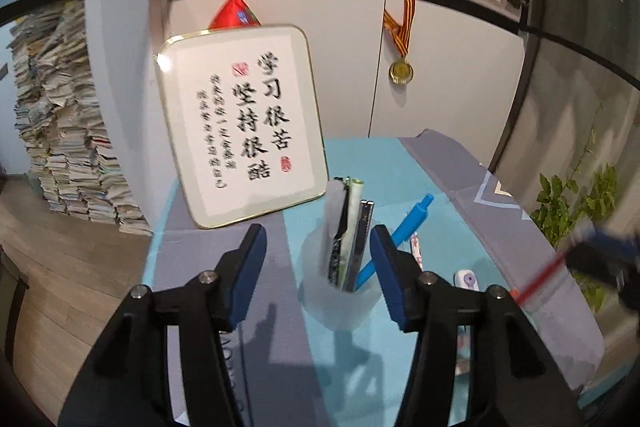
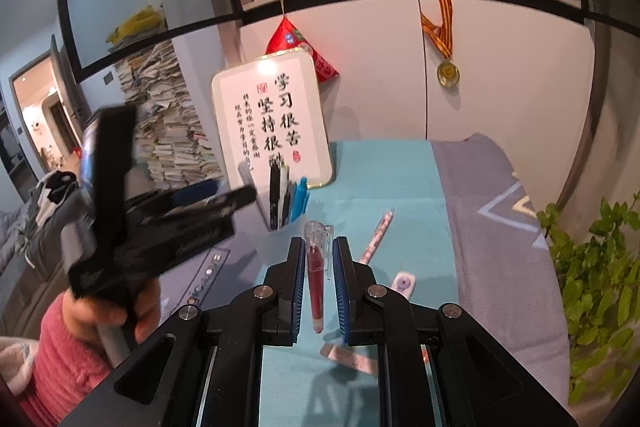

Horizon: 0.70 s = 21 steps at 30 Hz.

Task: Organize stationery
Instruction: 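Insert the clear pen into the cup and open the left gripper while the right carries the red pen, then lower the red pen into the cup and open the right gripper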

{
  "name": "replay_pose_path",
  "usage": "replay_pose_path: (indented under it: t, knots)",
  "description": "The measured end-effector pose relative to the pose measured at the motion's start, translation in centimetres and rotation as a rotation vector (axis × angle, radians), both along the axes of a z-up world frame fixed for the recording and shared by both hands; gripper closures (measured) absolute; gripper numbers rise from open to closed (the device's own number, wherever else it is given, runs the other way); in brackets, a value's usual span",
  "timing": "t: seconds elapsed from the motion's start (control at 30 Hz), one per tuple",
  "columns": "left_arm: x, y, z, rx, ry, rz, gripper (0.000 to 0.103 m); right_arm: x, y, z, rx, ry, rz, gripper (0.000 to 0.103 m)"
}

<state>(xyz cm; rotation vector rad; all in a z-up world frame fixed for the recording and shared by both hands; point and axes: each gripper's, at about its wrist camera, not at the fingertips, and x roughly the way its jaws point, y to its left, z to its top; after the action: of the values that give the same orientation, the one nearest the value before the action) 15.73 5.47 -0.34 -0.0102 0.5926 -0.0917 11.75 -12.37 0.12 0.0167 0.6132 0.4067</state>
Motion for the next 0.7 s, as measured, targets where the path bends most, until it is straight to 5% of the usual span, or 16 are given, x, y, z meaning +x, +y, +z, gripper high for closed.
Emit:
replay_pose_path:
  t: [0.33, 0.7]
  knots:
    - [-5.0, 4.2, -1.4, -0.101, 0.004, 0.054, 0.048, -0.1, 3.5, 5.1, 0.037, -0.207, 0.025, 0.088]
    - [-6.2, 4.5, -2.3, -0.074, 0.002, 0.053, 0.048, 3.3, 6.9, 4.4, -0.023, -0.215, 0.016, 0.088]
